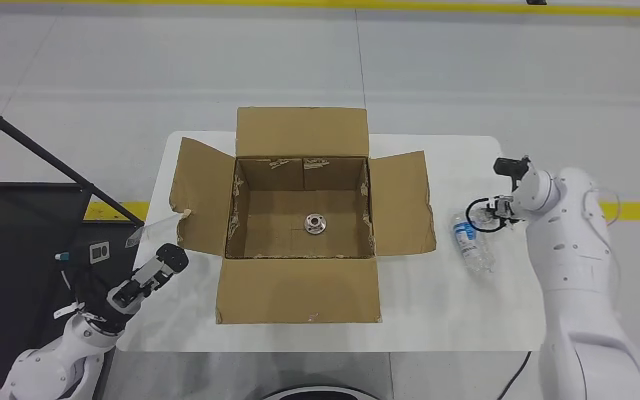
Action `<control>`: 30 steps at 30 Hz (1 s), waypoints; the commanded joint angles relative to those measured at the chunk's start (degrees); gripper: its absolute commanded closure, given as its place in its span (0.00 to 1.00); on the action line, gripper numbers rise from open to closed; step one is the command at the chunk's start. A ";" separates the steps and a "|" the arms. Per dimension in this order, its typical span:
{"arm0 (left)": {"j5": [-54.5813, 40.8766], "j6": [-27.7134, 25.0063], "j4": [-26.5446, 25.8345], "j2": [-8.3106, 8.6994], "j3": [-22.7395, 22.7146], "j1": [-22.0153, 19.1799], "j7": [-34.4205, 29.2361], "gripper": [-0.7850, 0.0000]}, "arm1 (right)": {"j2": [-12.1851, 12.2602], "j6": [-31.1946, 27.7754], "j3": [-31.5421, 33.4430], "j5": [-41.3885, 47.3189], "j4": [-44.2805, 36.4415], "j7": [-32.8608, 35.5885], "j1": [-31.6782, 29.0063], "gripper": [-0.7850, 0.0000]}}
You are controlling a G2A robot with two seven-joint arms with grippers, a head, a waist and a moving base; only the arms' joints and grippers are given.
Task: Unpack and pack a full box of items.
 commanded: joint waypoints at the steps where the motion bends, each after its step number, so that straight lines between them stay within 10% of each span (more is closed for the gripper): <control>1: 0.07 0.03 0.04 -0.02 -0.03 -0.03 -0.01 0.00 | -0.04 0.00 -0.35 0.11 0.97 -0.14 0.50 0.67; 13: 0.79 0.59 -0.48 -0.16 -0.10 -0.12 0.21 0.00 | -0.32 0.00 -2.24 1.21 5.43 -1.66 2.49 0.78; 18: 1.26 1.04 -0.64 -0.22 0.21 -0.35 0.27 0.00 | -0.20 0.12 -2.37 1.83 7.01 -2.17 3.32 1.00; 30: 1.42 1.24 -0.48 -0.34 0.66 -0.95 0.16 0.00 | 1.68 2.38 2.29 4.19 -3.34 -3.40 2.62 1.00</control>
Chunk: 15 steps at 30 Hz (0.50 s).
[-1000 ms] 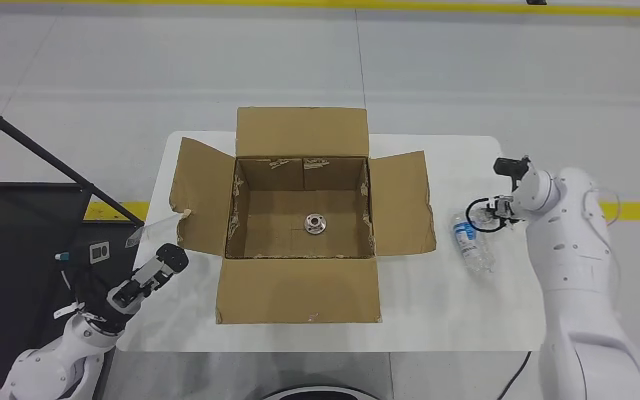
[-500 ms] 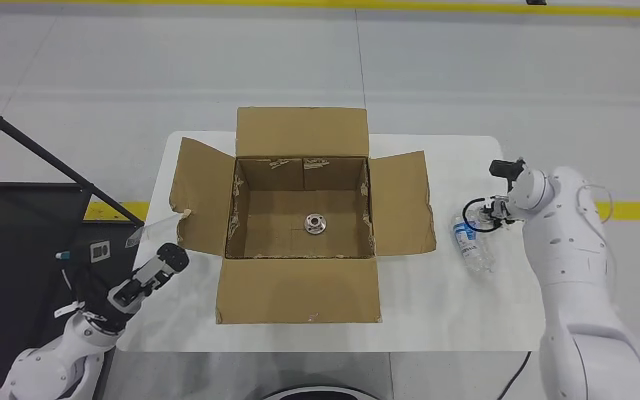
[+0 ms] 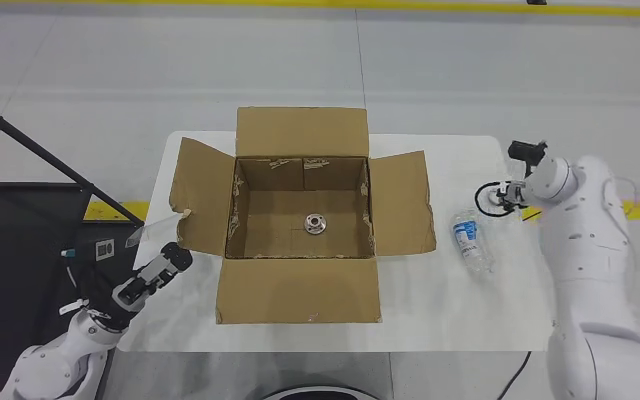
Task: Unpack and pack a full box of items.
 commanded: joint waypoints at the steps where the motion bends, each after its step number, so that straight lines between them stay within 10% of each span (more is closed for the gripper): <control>1: -0.05 -0.04 0.08 -0.02 -0.01 -0.03 0.02 0.00 | 0.35 -0.01 1.64 2.03 -4.53 -0.04 -0.93 1.00; 15: -1.44 -1.49 1.16 -0.22 -0.35 0.34 0.13 0.00 | 1.17 -7.32 11.19 33.73 -49.10 0.84 -18.81 1.00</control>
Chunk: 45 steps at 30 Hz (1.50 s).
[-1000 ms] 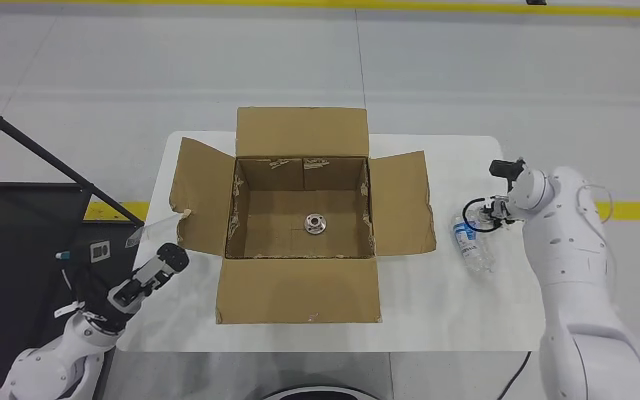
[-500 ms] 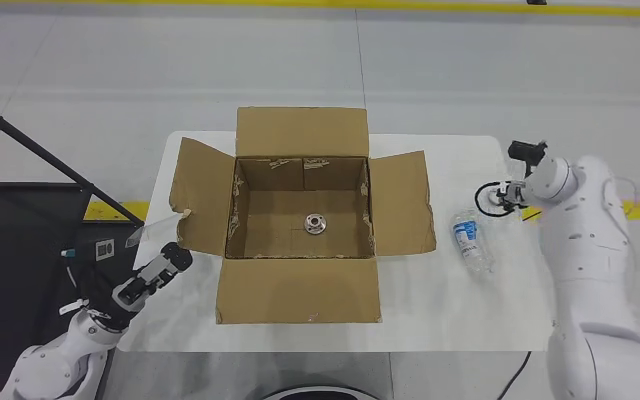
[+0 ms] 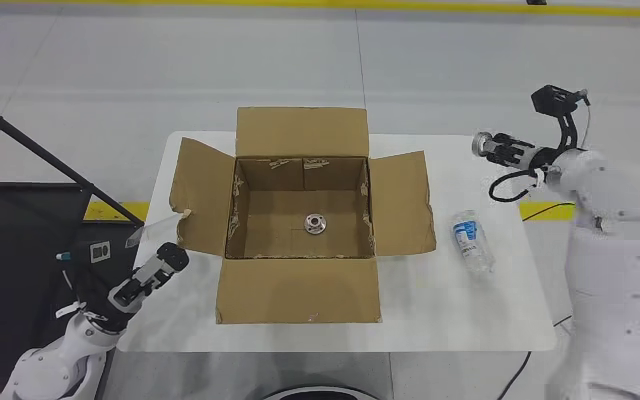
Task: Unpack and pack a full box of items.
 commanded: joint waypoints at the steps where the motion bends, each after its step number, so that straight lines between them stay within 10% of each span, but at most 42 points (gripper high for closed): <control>1: -0.12 -0.16 0.08 -0.02 -0.09 0.02 0.04 0.00 | 0.09 -1.56 0.75 5.55 -6.08 0.19 -2.27 1.00; 18: -2.45 -1.76 0.87 -0.14 -0.90 0.74 -1.38 0.00 | 0.91 -3.59 -5.21 12.90 -30.47 -5.64 -12.29 1.00; 36: -2.45 -1.76 0.87 -0.14 -0.90 0.74 -1.38 0.00 | -6.09 7.34 -52.00 -8.83 1.02 -7.84 14.65 1.00; 45: -2.45 -1.76 0.87 -0.14 -0.90 0.74 -1.38 0.00 | -11.41 8.22 -64.71 -15.76 15.68 -4.50 21.09 1.00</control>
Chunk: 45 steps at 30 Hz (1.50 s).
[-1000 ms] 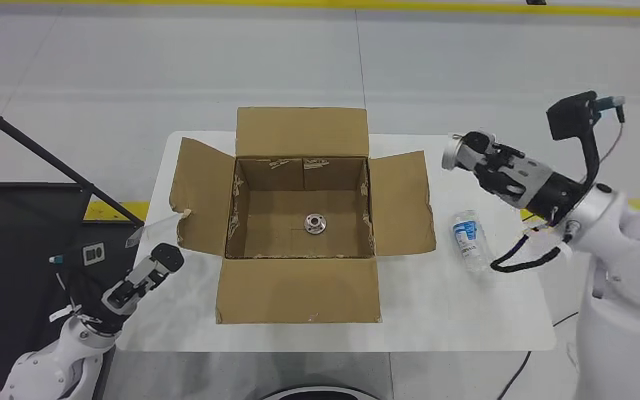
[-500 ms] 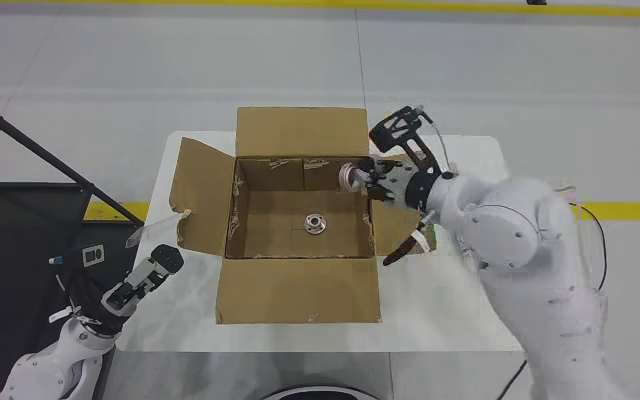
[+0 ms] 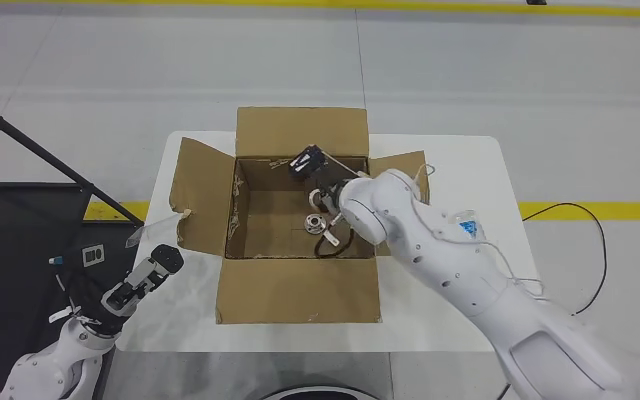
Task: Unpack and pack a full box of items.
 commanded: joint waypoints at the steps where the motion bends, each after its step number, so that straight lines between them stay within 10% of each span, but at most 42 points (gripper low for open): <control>1: 0.00 0.00 0.00 0.00 0.00 0.00 0.00 0.00 | -0.97 0.63 -1.99 -2.16 3.00 1.04 0.84 1.00; 12: 0.00 0.00 0.00 0.00 0.00 0.00 0.00 0.00 | -5.32 -2.70 -7.29 -6.33 12.83 5.39 2.91 1.00; 18: 0.00 0.00 0.00 0.00 0.00 0.00 0.00 0.00 | -6.88 -4.16 -7.67 -7.06 15.66 6.18 3.27 0.73; 28: 0.00 0.00 0.00 0.00 0.00 0.00 0.00 0.00 | -7.89 -5.07 -6.04 -9.04 15.70 7.06 2.96 0.63; 36: 0.00 0.00 0.00 0.00 0.00 0.00 0.00 0.00 | -3.81 -9.69 3.56 -8.27 -1.02 10.71 -2.11 0.50; 45: 0.00 0.00 0.00 0.00 0.00 0.00 0.00 0.00 | 3.48 -15.87 26.41 -10.75 -29.55 14.76 -18.78 0.12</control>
